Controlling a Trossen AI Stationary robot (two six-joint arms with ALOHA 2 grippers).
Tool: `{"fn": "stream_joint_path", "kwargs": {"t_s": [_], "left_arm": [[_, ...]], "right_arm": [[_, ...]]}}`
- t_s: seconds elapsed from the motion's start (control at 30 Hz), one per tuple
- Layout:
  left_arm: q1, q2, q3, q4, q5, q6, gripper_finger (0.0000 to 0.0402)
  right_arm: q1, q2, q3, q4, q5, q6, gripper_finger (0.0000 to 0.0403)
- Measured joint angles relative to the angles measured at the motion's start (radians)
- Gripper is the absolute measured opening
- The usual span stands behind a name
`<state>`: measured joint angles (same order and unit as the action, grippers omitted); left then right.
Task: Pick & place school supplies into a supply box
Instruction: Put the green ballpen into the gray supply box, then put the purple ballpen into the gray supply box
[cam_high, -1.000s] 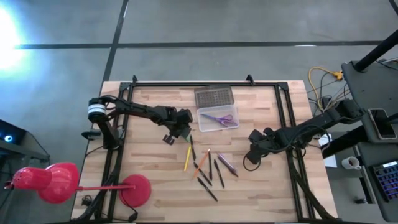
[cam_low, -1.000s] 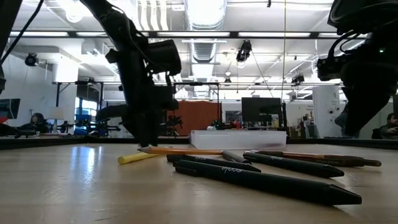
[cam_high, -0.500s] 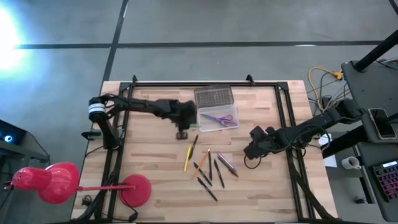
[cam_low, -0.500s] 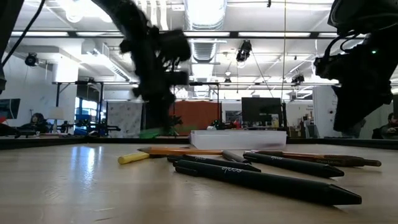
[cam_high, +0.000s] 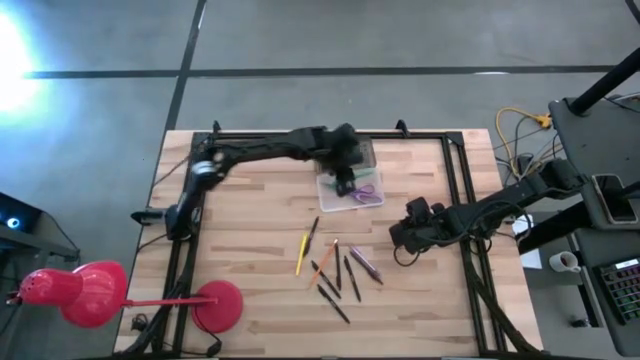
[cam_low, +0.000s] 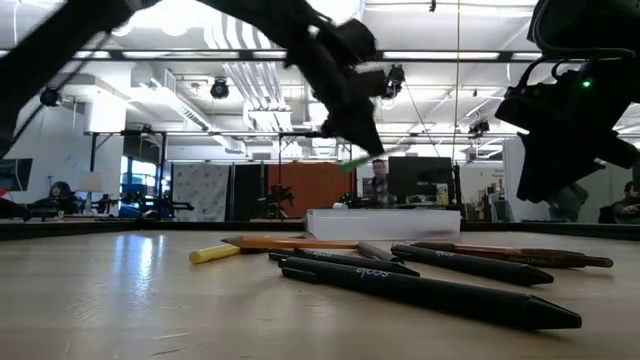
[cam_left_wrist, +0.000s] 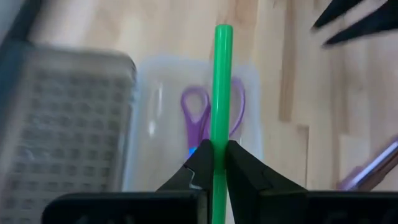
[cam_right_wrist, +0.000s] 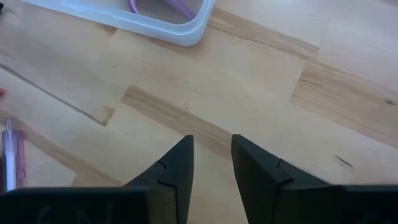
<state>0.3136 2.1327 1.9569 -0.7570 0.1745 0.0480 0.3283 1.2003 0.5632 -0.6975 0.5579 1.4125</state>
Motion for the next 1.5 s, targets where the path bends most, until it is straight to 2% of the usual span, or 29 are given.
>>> {"fn": "stream_joint_path", "kwargs": {"t_s": [0.13,0.27,0.37,0.53,0.7,0.8,0.9,0.97,1.13,1.33,1.5], "left_arm": [[0.005,0.180,0.244,-0.214,0.000,0.015,0.0006],[0.020,0.286,0.402,-0.305,0.000,0.058,0.0002],[0.025,0.283,0.322,-0.273,-0.011,0.060,0.0004],[0.023,0.256,0.182,-0.297,-0.159,0.052,0.0004],[-0.002,0.081,0.065,-0.224,-0.164,0.048,0.0013],[-0.022,-0.065,-0.055,-0.124,-0.145,0.032,0.0014],[-0.040,-0.226,-0.234,0.001,-0.128,-0.032,0.0015],[-0.052,-0.338,-0.376,0.113,-0.113,-0.121,0.0015],[-0.096,-0.586,-0.760,0.405,-0.111,-0.382,0.0015],[-0.164,-0.829,-1.114,0.688,-0.152,-0.636,0.0015],[-0.216,-0.980,-1.303,0.826,-0.154,-0.750,0.0015]], "right_arm": [[0.001,0.000,0.000,-0.002,0.001,0.035,0.0092],[0.001,0.000,0.000,-0.001,0.013,0.031,0.0086],[0.001,0.000,0.000,-0.003,0.025,0.023,0.0082],[0.001,0.000,-0.002,-0.005,0.025,0.008,0.0079],[0.001,0.000,-0.001,0.008,0.019,-0.116,0.0086],[-0.001,0.000,-0.001,0.056,-0.037,-0.253,0.0089],[-0.020,0.012,-0.005,0.149,-0.159,-0.430,0.0088],[-0.045,0.030,-0.008,0.204,-0.234,-0.512,0.0087],[-0.108,0.081,0.015,0.292,-0.347,-0.684,0.0091],[-0.129,0.169,0.104,0.298,-0.434,-0.709,0.0105],[-0.112,0.322,0.221,0.288,-0.435,-0.623,0.0114]]}}
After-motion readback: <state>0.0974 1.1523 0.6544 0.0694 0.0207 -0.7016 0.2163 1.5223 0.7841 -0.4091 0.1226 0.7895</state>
